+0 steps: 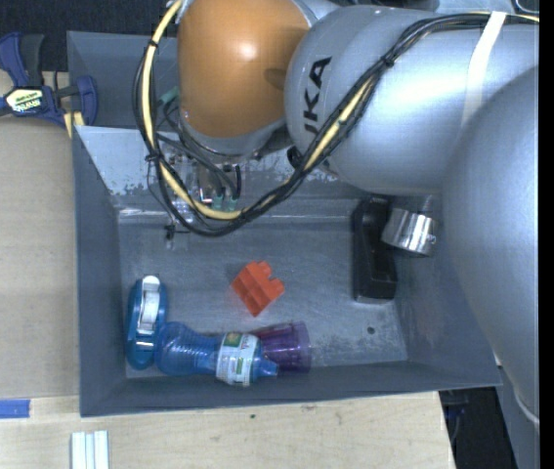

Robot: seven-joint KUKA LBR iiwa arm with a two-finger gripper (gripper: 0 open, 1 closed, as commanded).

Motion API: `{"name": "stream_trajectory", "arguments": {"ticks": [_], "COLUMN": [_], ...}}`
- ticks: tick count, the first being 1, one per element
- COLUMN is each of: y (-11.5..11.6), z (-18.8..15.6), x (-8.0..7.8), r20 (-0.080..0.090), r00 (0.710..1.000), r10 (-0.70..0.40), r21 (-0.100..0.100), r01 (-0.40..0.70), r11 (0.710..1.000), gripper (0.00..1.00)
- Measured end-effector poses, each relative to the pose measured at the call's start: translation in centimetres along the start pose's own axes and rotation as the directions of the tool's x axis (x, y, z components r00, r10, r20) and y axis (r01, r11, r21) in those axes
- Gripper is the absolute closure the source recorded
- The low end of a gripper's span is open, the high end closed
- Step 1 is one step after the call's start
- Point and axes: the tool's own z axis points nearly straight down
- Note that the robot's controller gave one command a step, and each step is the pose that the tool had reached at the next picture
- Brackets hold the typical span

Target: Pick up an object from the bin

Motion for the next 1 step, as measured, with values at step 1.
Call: {"name": "stream_trajectory", "arguments": {"ticks": [1], "y": [-2.55], "z": [8.38], "x": [1.00], "r20": [0.000], "r00": [1.000], "r10": [0.024], "r21": [-0.001], "r01": [-0.024], "r11": [1.000], "gripper": [0.00]}}
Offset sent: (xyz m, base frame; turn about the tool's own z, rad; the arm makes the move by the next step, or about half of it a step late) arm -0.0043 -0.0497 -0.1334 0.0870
